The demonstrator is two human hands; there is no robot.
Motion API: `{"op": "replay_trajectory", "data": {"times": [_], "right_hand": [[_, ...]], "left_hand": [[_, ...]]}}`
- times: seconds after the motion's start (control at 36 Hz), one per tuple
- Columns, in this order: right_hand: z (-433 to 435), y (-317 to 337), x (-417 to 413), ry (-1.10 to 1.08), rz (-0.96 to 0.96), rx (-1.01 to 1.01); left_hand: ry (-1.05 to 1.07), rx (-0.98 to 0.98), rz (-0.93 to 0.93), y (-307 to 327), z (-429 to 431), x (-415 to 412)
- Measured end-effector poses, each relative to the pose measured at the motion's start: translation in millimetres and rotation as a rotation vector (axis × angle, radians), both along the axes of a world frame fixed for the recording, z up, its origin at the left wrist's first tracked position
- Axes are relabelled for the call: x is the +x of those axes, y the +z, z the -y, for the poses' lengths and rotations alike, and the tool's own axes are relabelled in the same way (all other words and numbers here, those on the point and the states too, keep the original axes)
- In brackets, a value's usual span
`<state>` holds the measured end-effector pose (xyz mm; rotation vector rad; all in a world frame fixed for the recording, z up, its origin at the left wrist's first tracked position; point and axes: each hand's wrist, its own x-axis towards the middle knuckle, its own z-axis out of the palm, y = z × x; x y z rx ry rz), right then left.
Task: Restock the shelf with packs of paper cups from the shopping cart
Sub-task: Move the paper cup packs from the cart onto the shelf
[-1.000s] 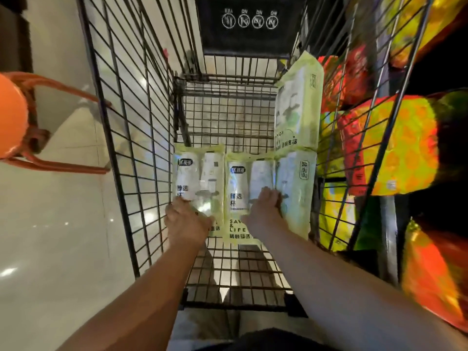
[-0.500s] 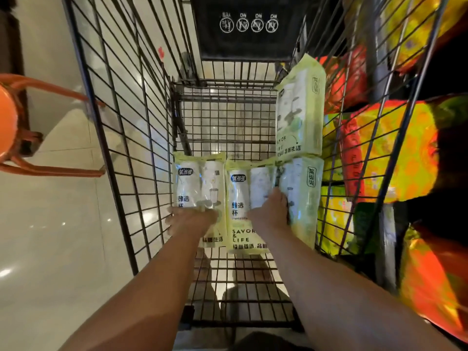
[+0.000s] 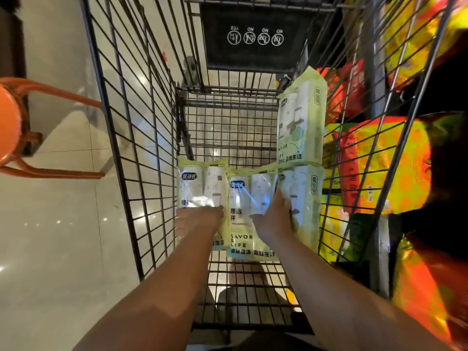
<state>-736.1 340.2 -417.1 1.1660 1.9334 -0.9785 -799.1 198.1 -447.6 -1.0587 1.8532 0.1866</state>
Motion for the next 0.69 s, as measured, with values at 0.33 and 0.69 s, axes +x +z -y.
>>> {"op": "replay_trajectory", "data": {"times": [0.33,0.69], "right_hand": [[-7,1,-21,-0.001,-0.031,0.078],[-1,19,1,0.048,-0.146,0.017]], "left_hand": [[-0.075,0.041,-0.106,11,9,6],[0.1,0.201,-0.315,19,20,10]]}}
